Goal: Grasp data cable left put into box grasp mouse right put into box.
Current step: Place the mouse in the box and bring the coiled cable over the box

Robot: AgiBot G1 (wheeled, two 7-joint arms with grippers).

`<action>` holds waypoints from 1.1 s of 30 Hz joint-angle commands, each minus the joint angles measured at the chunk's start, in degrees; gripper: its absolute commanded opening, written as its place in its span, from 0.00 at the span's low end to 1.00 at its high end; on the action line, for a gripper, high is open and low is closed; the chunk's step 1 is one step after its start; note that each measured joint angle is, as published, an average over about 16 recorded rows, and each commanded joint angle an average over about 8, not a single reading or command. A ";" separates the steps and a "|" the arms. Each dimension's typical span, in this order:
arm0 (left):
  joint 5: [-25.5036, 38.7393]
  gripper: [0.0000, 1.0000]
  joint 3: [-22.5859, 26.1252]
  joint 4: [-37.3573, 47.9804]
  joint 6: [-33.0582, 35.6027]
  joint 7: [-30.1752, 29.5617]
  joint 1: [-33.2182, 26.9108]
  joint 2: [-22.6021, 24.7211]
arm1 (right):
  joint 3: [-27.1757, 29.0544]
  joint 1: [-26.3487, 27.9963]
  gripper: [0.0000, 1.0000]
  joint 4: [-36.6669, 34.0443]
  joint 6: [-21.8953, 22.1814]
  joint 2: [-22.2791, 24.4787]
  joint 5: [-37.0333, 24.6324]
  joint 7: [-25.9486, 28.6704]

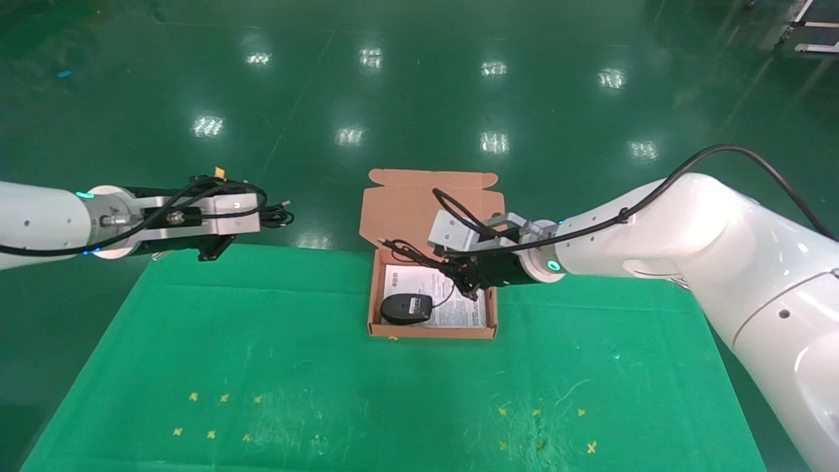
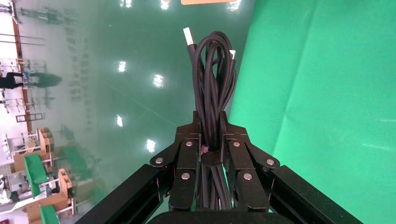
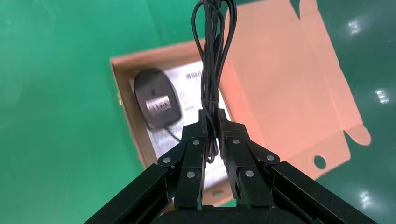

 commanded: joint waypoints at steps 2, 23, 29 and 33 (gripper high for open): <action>0.06 0.00 0.00 -0.09 0.03 -0.03 0.03 -0.03 | -1.15 0.19 1.00 -0.66 -0.17 -0.03 -0.14 0.43; -3.35 0.00 0.71 2.82 -4.50 4.44 1.76 5.15 | -1.78 0.55 1.00 3.03 0.32 4.39 -0.74 1.83; -9.07 0.00 1.69 11.14 -10.97 14.80 2.98 12.95 | -2.11 2.50 1.00 7.74 0.73 11.35 -3.25 4.98; -12.99 0.00 2.45 19.50 -16.19 23.84 3.53 19.46 | -2.65 3.10 1.00 12.97 0.61 16.00 -5.57 8.97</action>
